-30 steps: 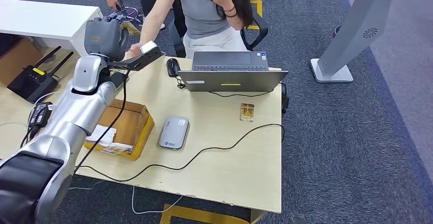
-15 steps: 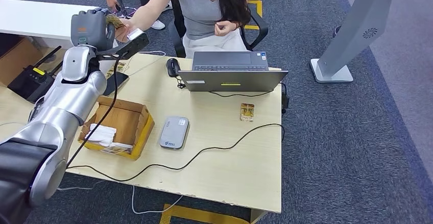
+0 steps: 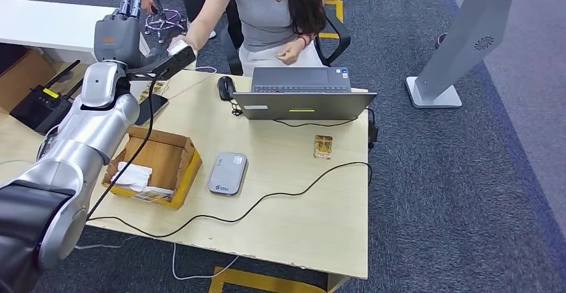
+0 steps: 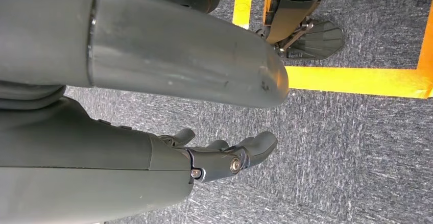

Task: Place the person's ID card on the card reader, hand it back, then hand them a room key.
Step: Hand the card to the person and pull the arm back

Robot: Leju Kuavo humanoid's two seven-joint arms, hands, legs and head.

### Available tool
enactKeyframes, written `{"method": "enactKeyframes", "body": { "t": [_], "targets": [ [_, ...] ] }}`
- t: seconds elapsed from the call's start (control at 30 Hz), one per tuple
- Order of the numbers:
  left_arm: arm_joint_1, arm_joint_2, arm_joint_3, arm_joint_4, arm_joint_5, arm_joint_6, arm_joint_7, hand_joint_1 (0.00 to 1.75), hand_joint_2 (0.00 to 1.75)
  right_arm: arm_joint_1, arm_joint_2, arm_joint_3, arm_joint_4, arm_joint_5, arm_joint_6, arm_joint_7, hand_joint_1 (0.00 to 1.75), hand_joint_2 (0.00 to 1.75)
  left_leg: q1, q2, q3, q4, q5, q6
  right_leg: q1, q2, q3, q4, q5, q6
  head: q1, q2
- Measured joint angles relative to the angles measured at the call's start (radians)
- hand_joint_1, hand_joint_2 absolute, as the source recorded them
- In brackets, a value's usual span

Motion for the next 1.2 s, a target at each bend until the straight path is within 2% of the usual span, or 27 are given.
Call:
{"method": "enactKeyframes", "body": {
  "t": [0.33, 0.53, 0.73, 0.93, 1.2],
  "targets": [
    [0.012, 0.0, 0.006, -0.007, 0.003, 0.02, -0.018, 0.0, 1.75, -0.001, 0.0, 0.0, 0.0, 0.008, 0.0, -0.008, 0.0, 0.0, 0.0, 0.0, 0.0, 0.0, 0.0, 0.0, 0.0, 0.0, 0.0, 0.0, 0.0, 0.0, 0.0, 0.0],
    [0.083, 0.0, 0.007, -0.106, 0.016, 0.018, -0.038, 0.0, 1.75, -0.001, 0.0, 0.0, 0.0, 0.008, 0.0, -0.019, 0.0, 0.0, 0.0, 0.0, 0.0, 0.0, 0.0, 0.0, 0.0, 0.0, 0.0, 0.0, 0.0, 0.0, 0.0, 0.0],
    [0.247, 0.021, 0.007, -0.368, 0.029, -0.016, -0.035, 0.0, 1.75, 0.008, 0.0, -0.015, 0.0, -0.01, -0.011, -0.044, 0.0, 0.0, 0.0, 0.0, 0.0, 0.0, 0.0, 0.0, 0.0, 0.0, 0.0, 0.0, 0.0, 0.0, 0.0, 0.0],
    [0.432, 0.062, 0.007, -0.656, 0.038, -0.066, -0.024, 0.0, 1.75, 0.02, 0.0, -0.045, 0.0, -0.028, -0.015, -0.06, 0.0, 0.0, 0.0, 0.001, 0.0, 0.0, -0.001, 0.0, 0.0, 0.0, 0.0, 0.0, -0.001, 0.0, 0.0, 0.0],
    [0.613, 0.111, 0.007, -0.889, 0.037, -0.127, -0.019, 0.0, 1.75, 0.022, 0.0, -0.086, 0.0, -0.047, -0.017, -0.074, 0.0, 0.0, 0.0, 0.001, 0.0, 0.0, -0.001, 0.0, 0.0, 0.0, 0.0, 0.0, -0.001, 0.001, 0.0, 0.0]
  ]
}}
